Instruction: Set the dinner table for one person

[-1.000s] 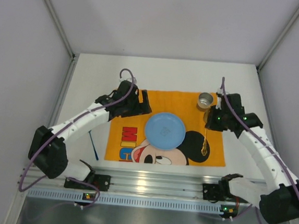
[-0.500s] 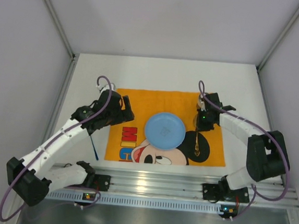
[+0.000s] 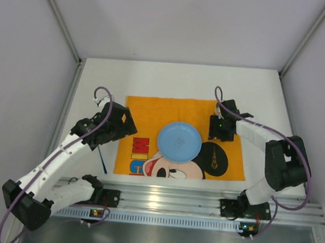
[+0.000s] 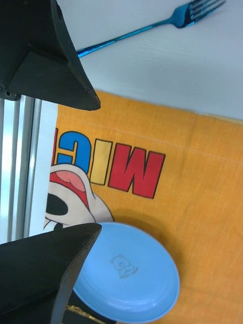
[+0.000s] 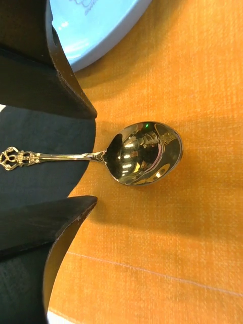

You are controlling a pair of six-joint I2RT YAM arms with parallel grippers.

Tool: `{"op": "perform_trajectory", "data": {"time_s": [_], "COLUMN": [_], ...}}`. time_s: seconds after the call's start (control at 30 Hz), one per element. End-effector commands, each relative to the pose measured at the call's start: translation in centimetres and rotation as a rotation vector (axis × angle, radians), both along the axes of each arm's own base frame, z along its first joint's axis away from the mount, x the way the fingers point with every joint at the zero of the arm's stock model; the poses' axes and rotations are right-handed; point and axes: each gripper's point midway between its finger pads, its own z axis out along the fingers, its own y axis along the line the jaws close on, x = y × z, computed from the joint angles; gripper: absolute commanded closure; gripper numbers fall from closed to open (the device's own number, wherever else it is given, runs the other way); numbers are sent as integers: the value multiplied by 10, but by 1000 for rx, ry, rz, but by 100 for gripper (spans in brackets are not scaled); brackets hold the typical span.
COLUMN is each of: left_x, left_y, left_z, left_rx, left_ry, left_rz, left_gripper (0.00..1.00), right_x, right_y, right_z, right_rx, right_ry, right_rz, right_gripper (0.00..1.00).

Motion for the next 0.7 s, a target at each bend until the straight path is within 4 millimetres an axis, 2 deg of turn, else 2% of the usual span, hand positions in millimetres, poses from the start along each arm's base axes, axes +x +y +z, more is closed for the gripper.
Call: {"op": "perform_trajectory", "data": {"time_s": [0.0, 0.07, 0.1, 0.17, 0.2, 0.27, 0.3, 0.37, 0.4, 0.47, 0.67], "left_x": [1, 7, 8, 10, 11, 10, 11, 21, 20, 21, 26], "left_y": [23, 40, 47, 70, 88, 103, 117, 119, 135, 145, 155], "left_z": [-12, -22, -26, -37, -43, -61, -67, -81, -88, -97, -108], "left_rx": [70, 95, 99, 123, 130, 133, 113, 42, 12, -7, 21], "left_ry": [64, 118, 136, 198, 231, 329, 354, 371, 382, 392, 352], "left_rz": [87, 139, 161, 252, 324, 384, 447, 459, 522, 568, 585], "left_gripper": [2, 2, 2, 2, 2, 2, 2, 3, 4, 6, 11], "right_x": [21, 18, 12, 7, -1, -11, -18, -26, -33, -41, -54], "right_y": [9, 9, 10, 11, 13, 15, 12, 9, 5, -1, -7], "right_z": [47, 62, 77, 95, 109, 127, 128, 132, 134, 134, 131], "right_rx": [30, 48, 67, 93, 127, 161, 157, 152, 143, 125, 110], "right_ry": [-136, -155, -175, -207, -229, -260, -249, -251, -251, -253, -237], "right_rz": [-5, -11, -12, -13, 0, 18, 18, 26, 31, 36, 32], "right_gripper": [37, 37, 37, 36, 36, 35, 35, 35, 35, 35, 35]}}
